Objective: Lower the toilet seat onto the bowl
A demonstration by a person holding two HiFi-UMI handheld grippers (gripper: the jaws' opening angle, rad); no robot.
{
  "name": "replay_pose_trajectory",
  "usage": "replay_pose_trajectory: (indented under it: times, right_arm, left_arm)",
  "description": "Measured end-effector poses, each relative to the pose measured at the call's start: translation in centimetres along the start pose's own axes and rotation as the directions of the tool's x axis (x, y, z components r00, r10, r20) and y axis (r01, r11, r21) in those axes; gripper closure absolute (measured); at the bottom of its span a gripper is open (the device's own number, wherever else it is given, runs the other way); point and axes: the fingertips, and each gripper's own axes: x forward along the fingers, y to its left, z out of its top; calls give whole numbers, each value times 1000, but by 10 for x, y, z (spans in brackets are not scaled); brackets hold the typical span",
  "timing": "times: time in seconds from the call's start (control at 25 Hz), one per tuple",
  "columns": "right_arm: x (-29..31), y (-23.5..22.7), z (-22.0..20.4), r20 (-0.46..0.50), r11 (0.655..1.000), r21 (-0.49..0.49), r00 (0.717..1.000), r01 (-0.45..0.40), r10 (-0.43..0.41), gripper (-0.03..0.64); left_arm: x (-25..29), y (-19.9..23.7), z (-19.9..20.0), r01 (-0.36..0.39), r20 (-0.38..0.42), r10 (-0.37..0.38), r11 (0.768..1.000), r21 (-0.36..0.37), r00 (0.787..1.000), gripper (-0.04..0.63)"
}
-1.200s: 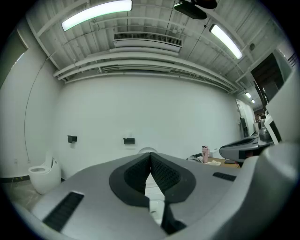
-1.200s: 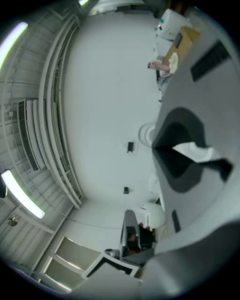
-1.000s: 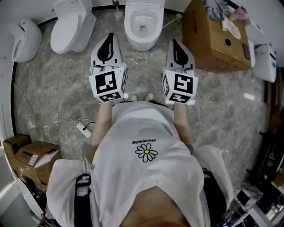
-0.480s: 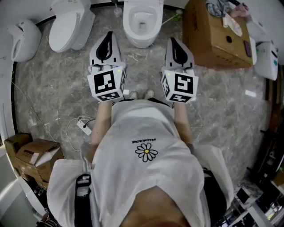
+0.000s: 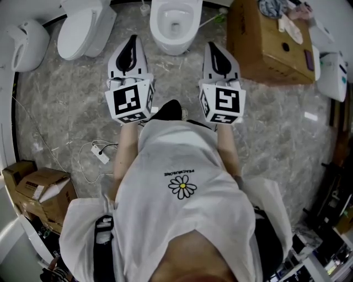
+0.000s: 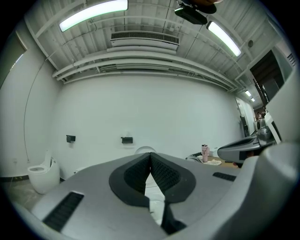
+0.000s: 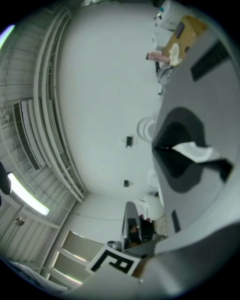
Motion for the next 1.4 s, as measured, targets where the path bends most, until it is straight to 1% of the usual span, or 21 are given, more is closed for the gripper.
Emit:
replay_pose_trajectory:
  times: [0.12, 0.32, 0.44, 0.52, 0.72, 0.96, 1.16, 1.32, 1.4]
  right_arm:
    - [-5, 2, 3, 12, 1000, -23, 1000, -9, 9, 586]
    - [-5, -12, 9, 30, 999, -37, 999, 12, -11, 586]
    - [-4, -21, 12, 25, 996, -83, 999, 22, -20, 586]
    - [3, -28, 16, 33, 995, -95, 999, 34, -31, 586]
    - [37, -42, 19, 33, 994, -99, 999, 41, -38, 586]
    - [90, -35, 22, 22, 993, -116, 1000, 14, -11, 586]
    - [129, -40, 25, 14, 995, -96, 1000, -1, 2, 586]
    - [164, -41, 20, -18, 993, -117, 1000, -16, 14, 586]
    - [182, -44, 16, -31, 995, -103, 999, -13, 10, 586]
  left_arm:
    - [-2, 2, -1, -7, 6, 7, 1000, -16, 1000, 572]
    - [7, -1, 8, -9, 43, 10, 1000, -16, 999, 572]
    - [18, -2, 5, -24, 69, 27, 999, -47, 997, 572]
    - [28, -2, 4, -22, 81, 27, 998, -63, 996, 572]
    - [62, -1, 2, -5, 87, 10, 998, -68, 996, 572]
    - [112, 19, -6, 9, 65, -4, 997, -79, 998, 572]
    - [157, 28, -10, 31, 50, -27, 996, -81, 998, 572]
    - [191, 40, -19, 46, 38, -43, 995, -91, 998, 572]
    - [208, 46, -24, 53, 28, -50, 994, -100, 998, 572]
